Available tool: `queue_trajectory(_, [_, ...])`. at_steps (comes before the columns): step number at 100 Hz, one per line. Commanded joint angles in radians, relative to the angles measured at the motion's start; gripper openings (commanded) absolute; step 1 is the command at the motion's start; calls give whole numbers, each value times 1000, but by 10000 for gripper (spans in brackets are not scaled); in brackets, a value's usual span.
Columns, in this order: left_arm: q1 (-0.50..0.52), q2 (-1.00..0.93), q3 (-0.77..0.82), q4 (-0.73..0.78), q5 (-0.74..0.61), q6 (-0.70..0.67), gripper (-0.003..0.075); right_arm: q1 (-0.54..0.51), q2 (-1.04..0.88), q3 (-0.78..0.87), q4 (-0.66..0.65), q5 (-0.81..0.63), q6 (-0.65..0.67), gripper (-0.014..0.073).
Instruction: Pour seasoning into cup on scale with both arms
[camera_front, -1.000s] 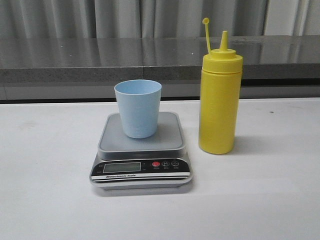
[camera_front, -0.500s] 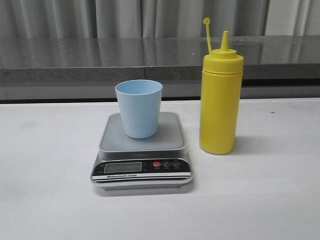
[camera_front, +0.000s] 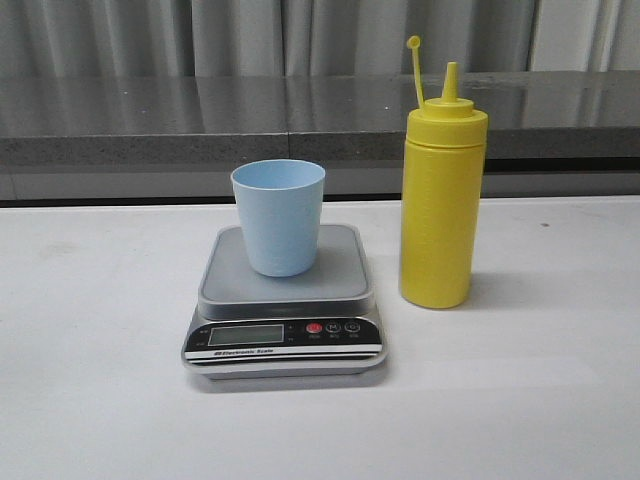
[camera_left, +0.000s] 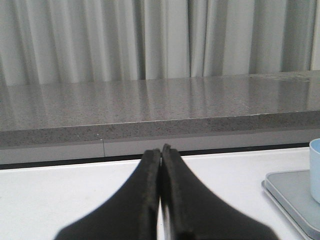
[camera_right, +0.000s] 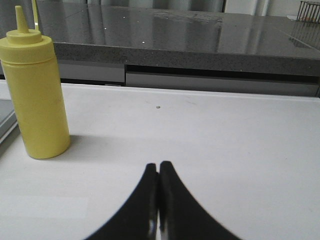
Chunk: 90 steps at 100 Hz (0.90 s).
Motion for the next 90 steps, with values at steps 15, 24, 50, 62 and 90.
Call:
queue_trajectory(15, [11, -57, 40, -8, -81, -13, -20, -6, -21, -20, 0, -82, -4, -67])
queue_trajectory(24, [11, -57, 40, -8, -87, -13, -20, -6, -21, -20, 0, -82, -4, -67])
queue_trajectory(50, [11, -57, 40, -8, -88, -13, -20, -6, -21, -20, 0, -82, -4, -67])
queue_trajectory(62, [11, -57, 40, -8, -88, -13, -20, -6, -21, -20, 0, -82, -4, -67])
queue_trajectory(90, [11, -57, 40, -8, -88, -13, -20, -6, -21, -20, 0, -82, -4, -67])
